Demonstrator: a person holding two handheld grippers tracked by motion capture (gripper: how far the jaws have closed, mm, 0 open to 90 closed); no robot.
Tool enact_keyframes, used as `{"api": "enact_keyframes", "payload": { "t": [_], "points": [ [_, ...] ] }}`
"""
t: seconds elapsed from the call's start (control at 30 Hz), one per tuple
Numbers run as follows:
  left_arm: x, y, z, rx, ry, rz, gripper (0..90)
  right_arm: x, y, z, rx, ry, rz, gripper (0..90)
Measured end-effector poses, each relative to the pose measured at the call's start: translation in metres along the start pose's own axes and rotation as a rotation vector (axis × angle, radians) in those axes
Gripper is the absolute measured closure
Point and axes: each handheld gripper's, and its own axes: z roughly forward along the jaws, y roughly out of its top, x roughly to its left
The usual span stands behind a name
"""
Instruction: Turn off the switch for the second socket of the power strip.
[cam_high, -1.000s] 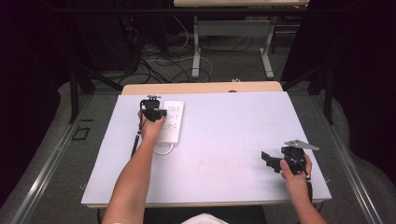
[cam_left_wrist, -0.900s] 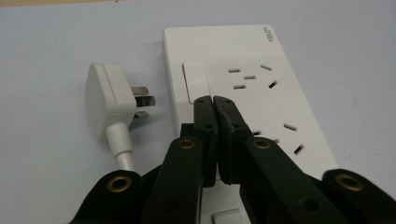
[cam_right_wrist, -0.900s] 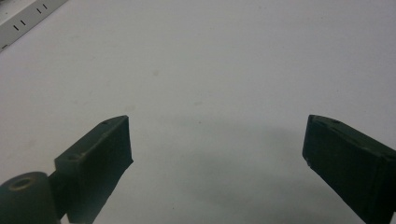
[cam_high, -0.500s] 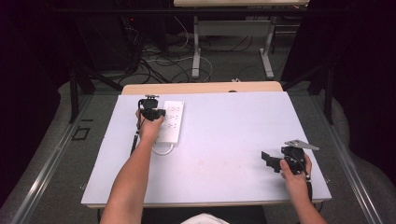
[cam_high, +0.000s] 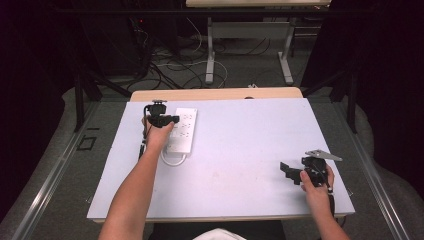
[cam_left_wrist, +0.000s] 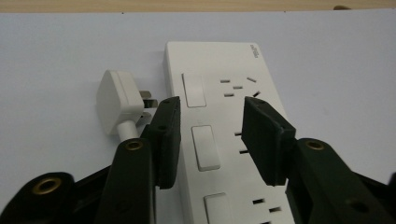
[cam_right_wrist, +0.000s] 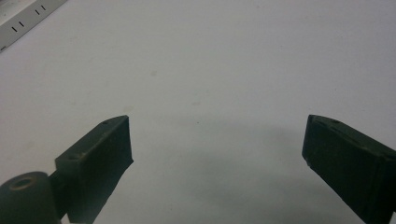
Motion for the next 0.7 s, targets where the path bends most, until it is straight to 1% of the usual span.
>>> {"api": "enact_keyframes", "payload": {
  "t": [0.03,0.1,0.13,0.17,0.2,0.23,0.27,0.3,0.33,0.37,0.4,0.47,0.5,0.53,0.57,0.6,0.7],
  "points": [
    [-0.001,0.000,-0.001,0.002,-0.002,0.005,54.8,0.000,0.000,0.000,0.001,0.000,0.001,7.7],
    [-0.003,0.001,-0.003,-0.009,-0.005,0.016,51.3,0.000,0.000,0.000,0.000,-0.001,0.001,7.7],
    [-0.003,0.001,-0.004,-0.006,-0.004,0.025,49.3,0.000,0.000,0.000,0.000,-0.001,-0.001,7.7],
    [-0.005,0.002,-0.005,-0.005,-0.012,0.027,47.4,0.000,0.000,0.000,-0.001,-0.001,-0.003,7.7],
    [-0.006,0.001,-0.006,-0.011,-0.019,0.023,45.8,0.000,0.000,0.000,0.001,-0.001,0.003,7.7],
    [-0.008,0.001,-0.005,-0.026,-0.018,0.031,44.2,0.000,0.000,0.000,0.001,-0.001,0.002,7.7],
    [-0.009,0.001,-0.007,-0.010,-0.022,0.039,42.3,0.000,0.000,0.000,0.001,-0.001,0.002,7.7],
    [-0.010,0.001,-0.008,-0.007,-0.031,0.040,41.7,0.000,0.000,0.000,0.001,-0.002,0.002,7.7],
    [-0.012,0.001,-0.008,-0.022,-0.024,0.057,41.6,0.000,0.000,0.000,0.001,-0.002,0.004,7.8],
    [-0.013,0.001,-0.010,-0.015,-0.017,0.071,41.3,0.000,0.000,0.000,0.001,-0.002,0.005,7.8],
    [-0.015,0.001,-0.012,-0.020,-0.010,0.084,40.5,-0.001,0.000,0.000,-0.001,-0.003,-0.002,7.8],
    [-0.017,0.001,-0.016,-0.020,-0.007,0.100,38.7,-0.001,0.000,-0.001,0.000,-0.004,-0.003,7.8],
    [-0.018,0.001,-0.017,-0.023,-0.008,0.101,37.6,-0.001,0.000,-0.001,-0.001,-0.004,-0.002,7.8],
    [-0.019,0.001,-0.019,-0.021,-0.013,0.107,37.2,-0.001,0.000,-0.001,0.000,-0.004,-0.001,7.8],
    [-0.021,0.001,-0.020,-0.024,-0.023,0.101,37.1,-0.001,-0.001,0.000,-0.008,-0.010,0.002,7.8],
    [-0.021,0.001,-0.022,-0.025,-0.027,0.120,37.0,-0.001,-0.001,0.000,-0.007,-0.010,0.002,7.9],
    [-0.024,0.001,-0.028,-0.024,-0.041,0.150,36.1,-0.001,-0.001,0.000,-0.004,-0.009,0.003,7.9]
  ]
}}
